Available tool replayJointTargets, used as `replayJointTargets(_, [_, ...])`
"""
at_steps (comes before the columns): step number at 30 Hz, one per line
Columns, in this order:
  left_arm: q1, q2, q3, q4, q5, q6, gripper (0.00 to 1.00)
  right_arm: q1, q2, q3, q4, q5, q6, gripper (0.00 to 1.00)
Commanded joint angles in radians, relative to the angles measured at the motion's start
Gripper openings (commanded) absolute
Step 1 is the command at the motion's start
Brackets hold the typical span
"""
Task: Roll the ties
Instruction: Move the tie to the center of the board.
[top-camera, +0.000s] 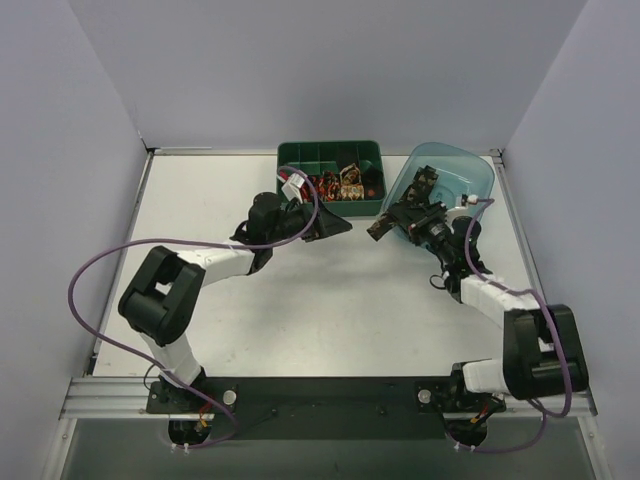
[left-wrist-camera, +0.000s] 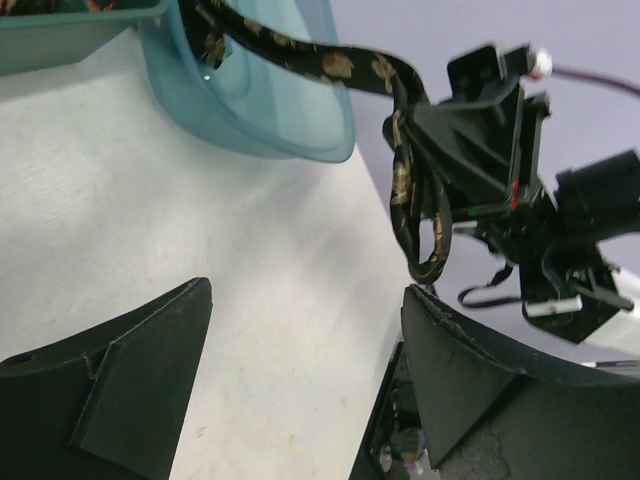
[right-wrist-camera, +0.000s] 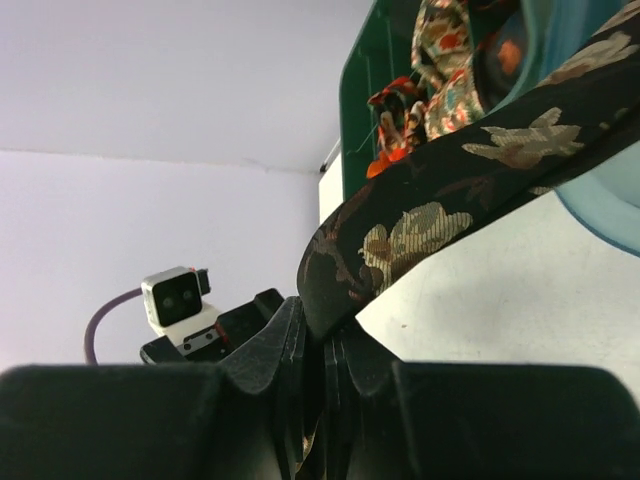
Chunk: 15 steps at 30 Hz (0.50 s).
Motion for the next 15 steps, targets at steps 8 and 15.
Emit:
replayJointTargets(8, [-0.061,0.048,0.018,0.333,-0.073,-0.21,0.87,0.074,-0.264,-0.042,-0.292,0.374,-0.102,0.0])
replayJointTargets(15, [-0.103,0.117,0.086,0.329,-0.056,-0.253,0.87,0.079,-0.287,-0.042,-0.346,0.432,-0.088,0.0])
